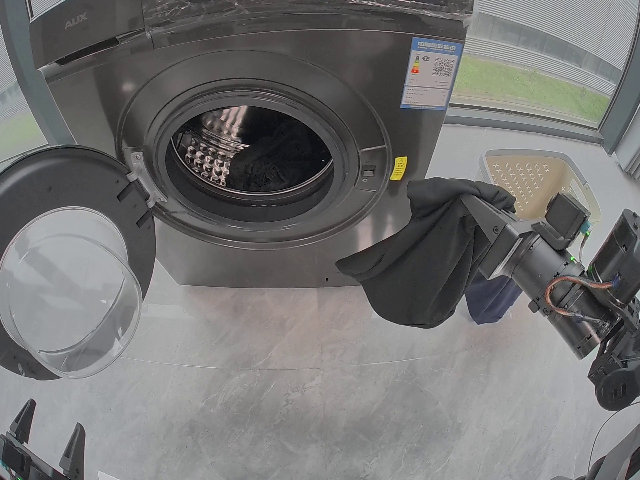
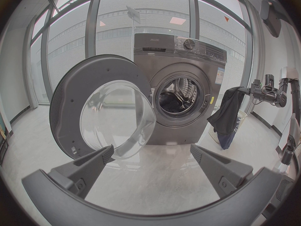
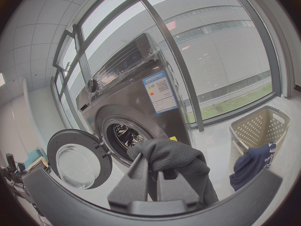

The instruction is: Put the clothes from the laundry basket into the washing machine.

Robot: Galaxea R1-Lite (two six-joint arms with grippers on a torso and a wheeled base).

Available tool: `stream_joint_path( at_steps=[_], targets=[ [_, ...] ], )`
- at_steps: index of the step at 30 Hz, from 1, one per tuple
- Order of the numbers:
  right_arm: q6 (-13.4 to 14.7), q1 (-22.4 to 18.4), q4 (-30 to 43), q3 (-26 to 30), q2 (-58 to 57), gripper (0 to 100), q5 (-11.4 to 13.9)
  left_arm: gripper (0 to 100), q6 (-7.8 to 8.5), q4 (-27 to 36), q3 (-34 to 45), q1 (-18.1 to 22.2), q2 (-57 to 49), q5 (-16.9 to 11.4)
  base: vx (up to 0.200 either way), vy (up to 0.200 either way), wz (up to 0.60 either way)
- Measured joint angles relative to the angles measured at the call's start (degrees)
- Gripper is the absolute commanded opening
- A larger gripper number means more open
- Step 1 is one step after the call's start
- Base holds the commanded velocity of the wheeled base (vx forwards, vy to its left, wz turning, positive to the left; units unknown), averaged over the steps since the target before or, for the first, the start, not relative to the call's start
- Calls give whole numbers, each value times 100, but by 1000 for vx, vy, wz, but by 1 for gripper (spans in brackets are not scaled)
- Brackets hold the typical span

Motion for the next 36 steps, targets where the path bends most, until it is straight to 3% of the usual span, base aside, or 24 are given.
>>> stream_joint_path(
  at_steps=[7,22,36],
  targets=[
    [5,-4,2,9,0,0,0,100,0,0,0,5,0,-2,0,0,0],
    [13,-9,-2,30,-1,0,-2,100,-9,0,0,0,0,-2,0,200,0],
    [13,-11,-7,77,-1,0,0,100,-9,0,0,5,0,0,-43,0,0]
  ],
)
